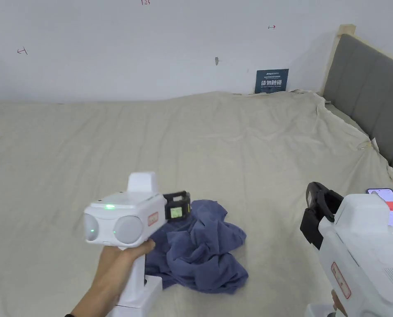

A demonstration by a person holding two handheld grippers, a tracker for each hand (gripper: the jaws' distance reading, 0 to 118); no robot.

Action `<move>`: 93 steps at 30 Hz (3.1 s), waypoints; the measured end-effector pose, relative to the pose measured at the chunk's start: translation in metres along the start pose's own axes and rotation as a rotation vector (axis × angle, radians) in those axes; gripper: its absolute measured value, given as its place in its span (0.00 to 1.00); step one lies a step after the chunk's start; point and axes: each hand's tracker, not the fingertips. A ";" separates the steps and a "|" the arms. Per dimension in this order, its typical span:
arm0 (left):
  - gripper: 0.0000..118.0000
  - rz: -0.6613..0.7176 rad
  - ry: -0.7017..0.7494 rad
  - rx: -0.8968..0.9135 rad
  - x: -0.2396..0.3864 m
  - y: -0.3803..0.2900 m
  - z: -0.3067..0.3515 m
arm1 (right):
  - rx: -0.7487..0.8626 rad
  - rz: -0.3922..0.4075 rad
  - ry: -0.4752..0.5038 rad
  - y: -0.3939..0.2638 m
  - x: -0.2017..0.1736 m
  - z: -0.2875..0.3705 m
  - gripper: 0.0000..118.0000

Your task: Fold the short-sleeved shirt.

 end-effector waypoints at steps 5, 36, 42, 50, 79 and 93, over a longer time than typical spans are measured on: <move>0.84 -0.007 0.121 0.216 -0.020 0.017 0.059 | 0.028 0.004 0.002 0.008 -0.002 -0.002 0.00; 0.00 -0.051 0.258 0.368 -0.071 -0.024 0.114 | 0.062 0.002 0.024 0.016 -0.018 -0.013 0.00; 0.00 0.053 0.196 0.097 -0.086 -0.031 0.076 | 0.048 -0.003 0.023 0.011 -0.018 -0.019 0.00; 0.00 0.165 0.168 -0.240 -0.100 -0.085 0.012 | 0.004 -0.003 0.027 -0.004 -0.017 -0.028 0.00; 0.02 0.083 0.178 -0.513 -0.084 -0.163 -0.048 | -0.164 0.012 0.044 -0.038 -0.015 -0.060 0.00; 0.02 0.193 0.063 -0.359 -0.108 -0.116 -0.003 | -0.602 -0.043 0.085 -0.117 -0.014 -0.213 0.65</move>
